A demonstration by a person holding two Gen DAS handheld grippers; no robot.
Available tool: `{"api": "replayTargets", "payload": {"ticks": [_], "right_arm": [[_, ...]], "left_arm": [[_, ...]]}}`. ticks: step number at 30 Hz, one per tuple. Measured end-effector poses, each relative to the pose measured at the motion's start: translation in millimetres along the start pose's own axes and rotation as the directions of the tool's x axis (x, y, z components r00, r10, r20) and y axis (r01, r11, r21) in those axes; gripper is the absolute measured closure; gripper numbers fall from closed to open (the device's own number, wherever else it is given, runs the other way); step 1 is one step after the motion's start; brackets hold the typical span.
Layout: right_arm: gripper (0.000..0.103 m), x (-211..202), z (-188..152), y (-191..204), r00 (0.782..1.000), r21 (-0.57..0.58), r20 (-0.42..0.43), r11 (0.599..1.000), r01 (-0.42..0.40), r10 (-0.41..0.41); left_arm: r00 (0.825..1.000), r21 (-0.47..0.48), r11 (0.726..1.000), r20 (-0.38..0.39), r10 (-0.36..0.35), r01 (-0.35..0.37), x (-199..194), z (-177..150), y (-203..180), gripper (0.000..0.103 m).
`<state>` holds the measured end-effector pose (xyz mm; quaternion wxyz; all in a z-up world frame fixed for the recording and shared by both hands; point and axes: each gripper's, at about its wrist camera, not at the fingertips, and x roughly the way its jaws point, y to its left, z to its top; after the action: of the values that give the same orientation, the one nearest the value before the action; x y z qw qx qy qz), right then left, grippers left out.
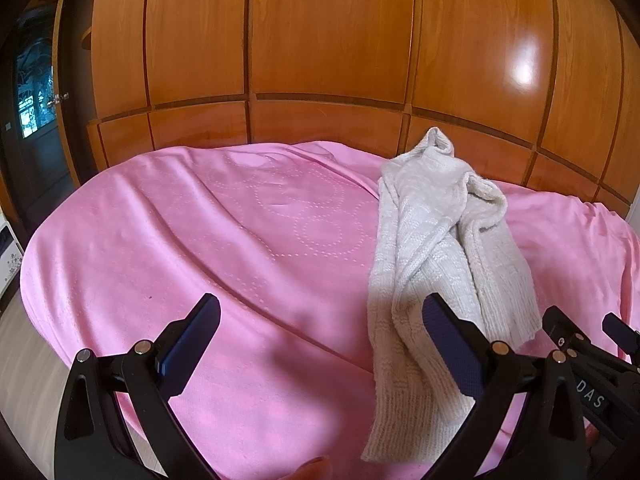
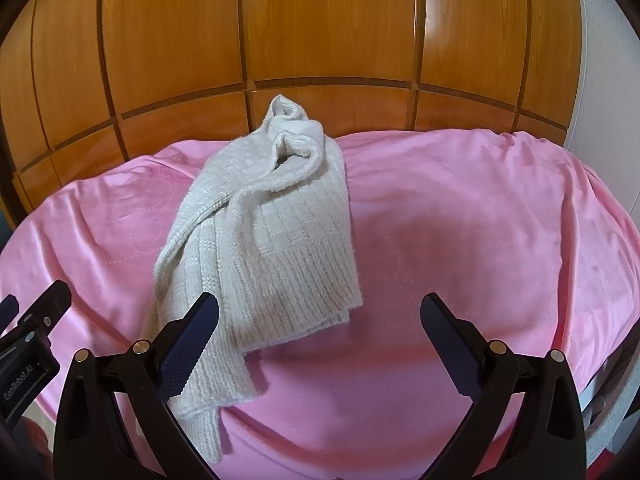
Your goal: Fold small clothes
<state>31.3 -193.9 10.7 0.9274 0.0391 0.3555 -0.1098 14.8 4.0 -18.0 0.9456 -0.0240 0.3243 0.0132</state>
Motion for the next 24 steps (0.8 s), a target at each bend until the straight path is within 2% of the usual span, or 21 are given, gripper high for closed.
{"api": "replayTargets", "payload": {"ticks": [24], "right_arm": [[0.003, 13, -4, -9, 0.996, 0.026, -0.037, 0.997, -0.078, 0.079]], "left_arm": [[0.999, -0.011, 0.999, -0.036, 0.03, -0.03, 14, -3, 7, 0.002]]}}
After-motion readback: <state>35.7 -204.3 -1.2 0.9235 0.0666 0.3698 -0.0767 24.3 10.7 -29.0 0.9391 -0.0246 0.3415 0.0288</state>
